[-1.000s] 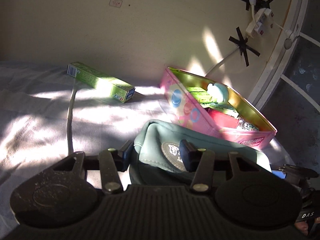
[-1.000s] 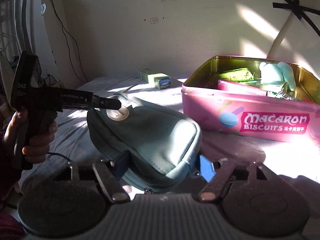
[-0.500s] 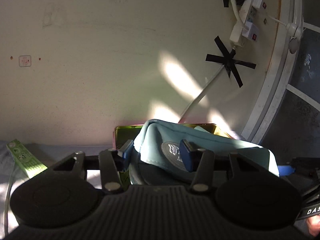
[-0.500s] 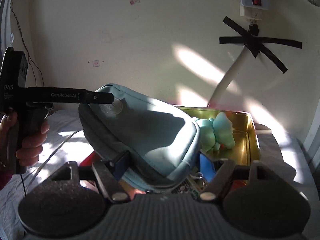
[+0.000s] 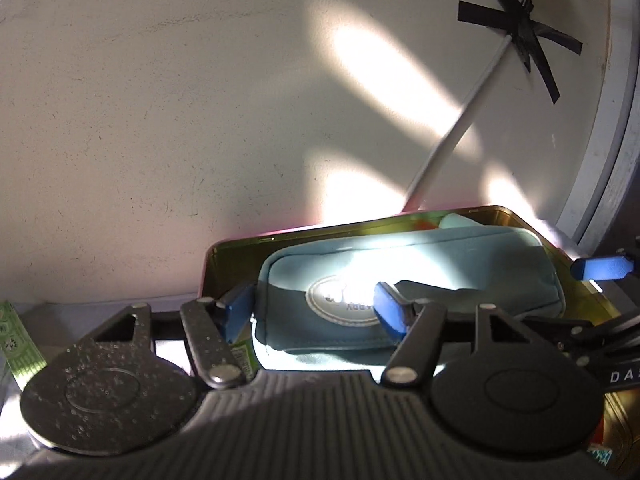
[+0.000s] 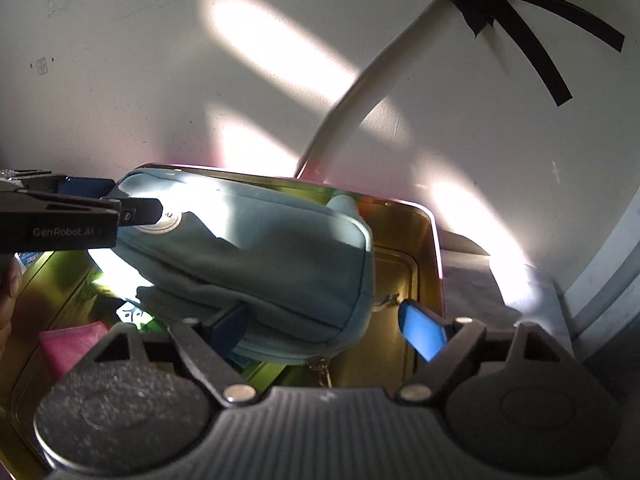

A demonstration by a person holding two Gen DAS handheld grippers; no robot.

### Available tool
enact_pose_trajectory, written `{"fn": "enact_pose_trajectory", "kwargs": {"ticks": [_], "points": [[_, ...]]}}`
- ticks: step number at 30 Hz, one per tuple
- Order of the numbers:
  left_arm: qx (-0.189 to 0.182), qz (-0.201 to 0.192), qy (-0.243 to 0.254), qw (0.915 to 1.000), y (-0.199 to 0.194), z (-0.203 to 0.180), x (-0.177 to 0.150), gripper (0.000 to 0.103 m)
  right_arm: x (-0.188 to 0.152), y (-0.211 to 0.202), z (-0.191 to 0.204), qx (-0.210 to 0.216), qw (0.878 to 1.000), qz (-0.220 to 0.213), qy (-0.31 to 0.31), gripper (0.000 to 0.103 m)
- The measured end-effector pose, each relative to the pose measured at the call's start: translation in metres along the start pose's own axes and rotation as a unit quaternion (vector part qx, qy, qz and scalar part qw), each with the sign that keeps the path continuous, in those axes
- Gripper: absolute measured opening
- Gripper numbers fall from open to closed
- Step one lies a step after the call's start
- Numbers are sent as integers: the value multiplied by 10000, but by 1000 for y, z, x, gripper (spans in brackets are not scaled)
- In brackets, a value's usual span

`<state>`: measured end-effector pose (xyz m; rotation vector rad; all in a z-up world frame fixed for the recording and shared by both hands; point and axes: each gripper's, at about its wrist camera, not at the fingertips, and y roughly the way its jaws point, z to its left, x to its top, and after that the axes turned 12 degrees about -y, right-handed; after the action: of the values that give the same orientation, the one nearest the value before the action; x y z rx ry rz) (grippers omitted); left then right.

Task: Organize objects
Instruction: 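Carry the pouch over the tin, lower it in and open the right gripper, then withdraw the right gripper from the tin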

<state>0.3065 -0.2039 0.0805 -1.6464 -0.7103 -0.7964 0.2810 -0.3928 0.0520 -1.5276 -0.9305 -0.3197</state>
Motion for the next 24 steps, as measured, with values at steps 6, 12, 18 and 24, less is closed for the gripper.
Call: {"fn": "enact_pose_trajectory", "kwargs": {"ticks": [6,12,18,24], "points": [[-13,-550,294,9981,-61,-2,-10,67,-16,-46,0,-72,9986,-410,341,84],[98,-554,428,9975,-114,-2,-40,67,-47,-106,13,54,9904,-951,997,81],[22,-634,419,9971,-155,8,-68,67,-74,-157,41,21,9812,-1362,1365,81],[-13,-593,352,9976,-184,30,-91,67,-94,-186,80,74,9746,-1625,1541,82]]}}
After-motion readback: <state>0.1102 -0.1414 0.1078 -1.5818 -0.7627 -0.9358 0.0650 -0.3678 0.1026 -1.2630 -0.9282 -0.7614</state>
